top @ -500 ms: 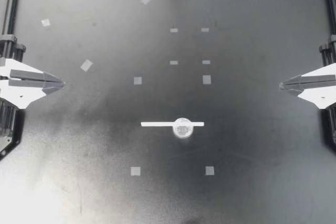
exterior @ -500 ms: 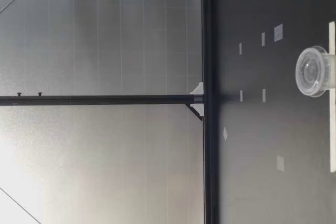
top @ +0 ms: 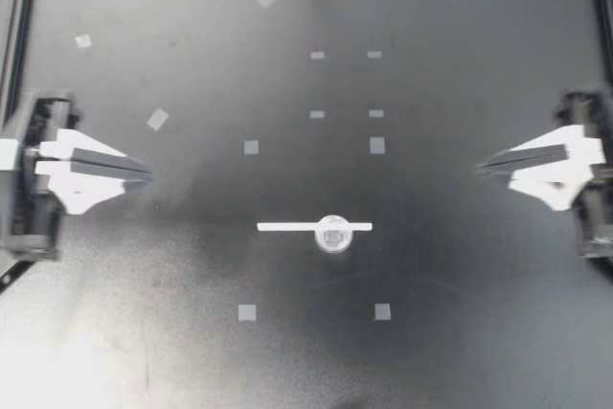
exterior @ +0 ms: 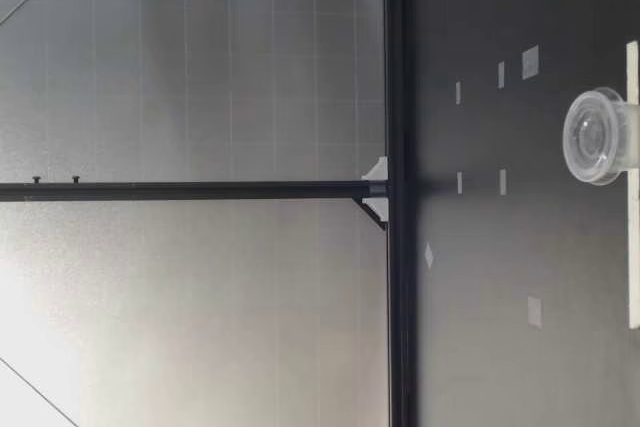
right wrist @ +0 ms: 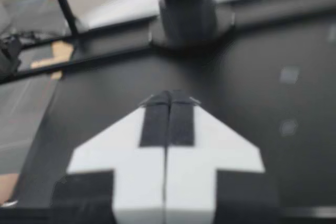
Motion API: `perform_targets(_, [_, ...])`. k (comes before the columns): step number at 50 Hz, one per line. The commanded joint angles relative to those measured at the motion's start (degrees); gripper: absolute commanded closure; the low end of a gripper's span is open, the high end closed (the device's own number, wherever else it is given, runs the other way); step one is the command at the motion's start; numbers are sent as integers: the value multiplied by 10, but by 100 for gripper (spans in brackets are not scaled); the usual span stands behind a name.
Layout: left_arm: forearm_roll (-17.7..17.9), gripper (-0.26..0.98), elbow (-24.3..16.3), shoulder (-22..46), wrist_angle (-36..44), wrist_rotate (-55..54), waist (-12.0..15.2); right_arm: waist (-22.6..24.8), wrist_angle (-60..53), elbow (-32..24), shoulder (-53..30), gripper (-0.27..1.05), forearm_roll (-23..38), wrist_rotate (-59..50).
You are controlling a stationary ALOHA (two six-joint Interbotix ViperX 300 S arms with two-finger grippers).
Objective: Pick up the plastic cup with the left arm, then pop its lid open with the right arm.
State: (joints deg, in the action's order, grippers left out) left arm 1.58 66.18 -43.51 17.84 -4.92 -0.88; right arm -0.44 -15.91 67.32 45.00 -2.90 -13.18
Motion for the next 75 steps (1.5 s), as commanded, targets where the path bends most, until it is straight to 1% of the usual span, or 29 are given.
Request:
perform_targets(1, [-5,80,-61,52,-10,9,-2,-2,21,-47,-40,88,2,-23])
perform_targets(5, [-7,80,-102,110,-52,33,-2,-2,65,-82,-71,88,18,-25])
perform_targets(7, [-7,80,-116,136,-67,39,-2,-1,95,-98,-88,88,31,-25])
perform_targets(11, [-5,79,-136,187,-87,46,-2,0,126,-113,-111,88,40,-25])
perform_targets(17, [-5,79,-157,254,-89,45,-2,7,127,-115,-141,88,41,-24])
perform_targets(24, [-4,79,-181,332,-89,38,-3,31,113,-118,-181,88,41,-25])
perform_targets(31, [-4,74,-206,391,-90,34,-5,38,95,-121,-230,88,41,-26])
perform_targets(37, [-4,62,-218,417,-90,38,-12,38,60,-127,-283,88,40,-29])
perform_targets(47, [-4,25,-217,432,-89,32,-20,38,35,-157,-372,88,40,-29])
perform_targets(53, [-4,7,-217,443,-84,30,-24,38,33,-177,-408,88,40,-29])
perform_targets(62, [-4,4,-221,475,-69,29,-28,38,33,-192,-439,88,40,-30])
perform_targets(75, [-4,4,-233,520,-33,28,-29,35,33,-188,-454,88,32,-40])
